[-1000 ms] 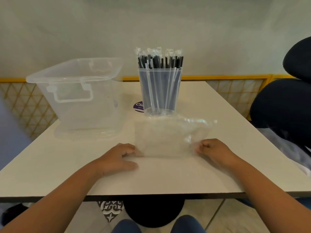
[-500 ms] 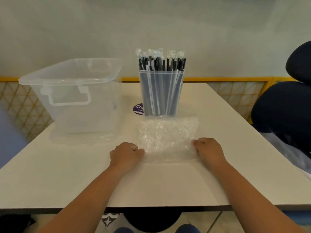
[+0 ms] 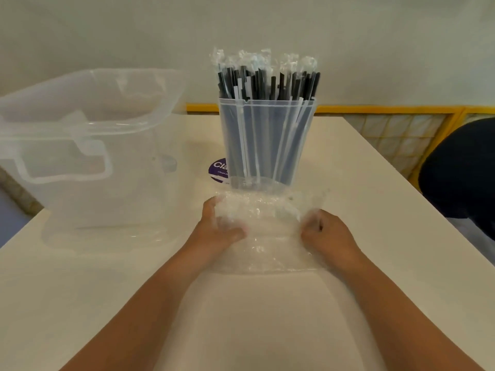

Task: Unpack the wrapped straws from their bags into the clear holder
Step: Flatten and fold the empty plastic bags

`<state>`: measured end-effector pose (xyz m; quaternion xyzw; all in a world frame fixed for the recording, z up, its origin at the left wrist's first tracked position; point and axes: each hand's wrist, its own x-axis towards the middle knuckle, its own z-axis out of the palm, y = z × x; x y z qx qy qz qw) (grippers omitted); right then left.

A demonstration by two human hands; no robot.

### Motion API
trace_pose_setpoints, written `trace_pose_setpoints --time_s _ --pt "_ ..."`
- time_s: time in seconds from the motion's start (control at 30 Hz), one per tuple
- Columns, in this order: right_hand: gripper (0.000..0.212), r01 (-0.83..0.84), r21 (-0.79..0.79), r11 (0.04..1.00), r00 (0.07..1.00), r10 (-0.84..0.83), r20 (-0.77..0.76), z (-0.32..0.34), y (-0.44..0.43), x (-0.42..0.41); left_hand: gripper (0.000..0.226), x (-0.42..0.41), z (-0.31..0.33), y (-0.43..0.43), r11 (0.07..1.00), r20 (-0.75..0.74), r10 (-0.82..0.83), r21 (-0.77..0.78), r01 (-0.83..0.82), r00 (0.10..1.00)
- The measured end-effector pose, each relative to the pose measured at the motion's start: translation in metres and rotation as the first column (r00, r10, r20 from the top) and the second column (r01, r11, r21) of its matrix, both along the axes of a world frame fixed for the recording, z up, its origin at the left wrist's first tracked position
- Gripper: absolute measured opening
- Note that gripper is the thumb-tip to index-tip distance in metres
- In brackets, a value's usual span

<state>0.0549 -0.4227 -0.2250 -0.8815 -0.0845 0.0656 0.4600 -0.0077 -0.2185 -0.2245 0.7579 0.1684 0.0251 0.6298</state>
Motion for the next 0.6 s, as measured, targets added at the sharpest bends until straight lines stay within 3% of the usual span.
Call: trace_pose_setpoints --time_s 0.1,0.2,0.27,0.33,0.5,0.6 --pt "0.024 -0.001 0.282 0.960 0.998 0.020 -0.064 0.003 0.003 0.008 0.064 0.016 -0.001 0.007 0.925 0.062 0.160 -0.358 -0.127 0.985" --pt "0.030 0.080 0.436 0.896 0.992 -0.028 -0.124 0.001 -0.004 0.010 0.025 0.016 0.000 0.013 0.958 0.114 0.201 -0.231 -0.171 0.973" --pt "0.024 0.150 0.513 0.846 0.983 -0.070 -0.171 0.000 -0.006 0.012 0.014 0.017 0.003 0.013 0.946 0.103 0.225 -0.262 -0.191 0.969" --pt "0.017 0.189 0.534 0.824 0.970 -0.072 -0.232 0.001 -0.007 0.014 0.017 0.018 0.008 0.011 0.945 0.063 0.224 -0.258 -0.201 0.973" --pt "0.029 0.285 0.608 0.741 0.886 0.038 -0.462 0.009 -0.013 0.020 0.017 0.014 0.026 0.009 0.938 0.004 0.215 -0.278 -0.205 0.977" --pt "0.035 0.268 0.654 0.708 0.874 0.107 -0.474 0.043 -0.019 0.024 0.027 0.009 0.056 0.005 0.941 0.011 0.144 -0.312 -0.133 0.990"
